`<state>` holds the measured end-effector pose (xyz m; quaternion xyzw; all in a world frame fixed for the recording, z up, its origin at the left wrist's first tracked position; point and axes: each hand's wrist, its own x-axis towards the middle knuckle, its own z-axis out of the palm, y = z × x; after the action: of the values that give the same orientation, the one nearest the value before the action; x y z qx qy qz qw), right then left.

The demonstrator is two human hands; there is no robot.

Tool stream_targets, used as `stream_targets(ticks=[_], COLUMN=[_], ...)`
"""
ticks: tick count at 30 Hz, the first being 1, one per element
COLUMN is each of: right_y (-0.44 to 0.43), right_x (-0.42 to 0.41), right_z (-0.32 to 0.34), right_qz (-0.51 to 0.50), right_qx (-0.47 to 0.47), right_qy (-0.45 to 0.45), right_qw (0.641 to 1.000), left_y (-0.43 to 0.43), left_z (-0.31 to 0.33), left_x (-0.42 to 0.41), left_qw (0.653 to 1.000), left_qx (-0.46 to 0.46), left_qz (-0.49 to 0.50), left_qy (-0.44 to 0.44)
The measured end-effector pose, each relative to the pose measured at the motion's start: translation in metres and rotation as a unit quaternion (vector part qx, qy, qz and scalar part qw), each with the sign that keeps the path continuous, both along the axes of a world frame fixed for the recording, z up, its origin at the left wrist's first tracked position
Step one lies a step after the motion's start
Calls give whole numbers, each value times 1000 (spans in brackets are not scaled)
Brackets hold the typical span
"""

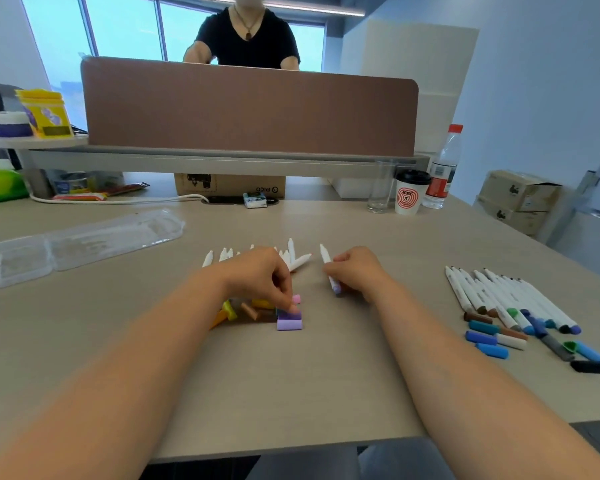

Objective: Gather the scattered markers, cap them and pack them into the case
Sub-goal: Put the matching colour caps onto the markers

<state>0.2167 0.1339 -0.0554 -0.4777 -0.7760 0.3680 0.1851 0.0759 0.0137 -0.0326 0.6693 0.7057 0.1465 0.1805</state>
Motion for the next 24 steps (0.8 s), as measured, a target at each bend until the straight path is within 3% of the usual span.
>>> stream_targets(ticks=[2,5,16,18,20,24], right_y=[1,0,-8,-8,-8,-9], right_x=[4,3,-3,-2,-3,-6], right_z=[-1,-4,-2,-1,-1,-2], right_qz=[-3,11,34,27,25,28], right_qx=[-81,-136,-129,-141,-154,-144], right_qy=[115,182,193,205,218,207], right_qw=[990,974,972,968,963,967], left_y=[-3,-6,-5,-5,-7,-5], left_z=[-3,-1,-9,-10,-8,-4], left_x=[3,7,4,2,-1,-16], left_qw=[1000,999,993,997,998,932], left_qx=[-14,-25,11,17,60,177], left_qz=[-14,-35,-62,-49,12,177], left_qy=[-6,-7,102,63,-32,-264])
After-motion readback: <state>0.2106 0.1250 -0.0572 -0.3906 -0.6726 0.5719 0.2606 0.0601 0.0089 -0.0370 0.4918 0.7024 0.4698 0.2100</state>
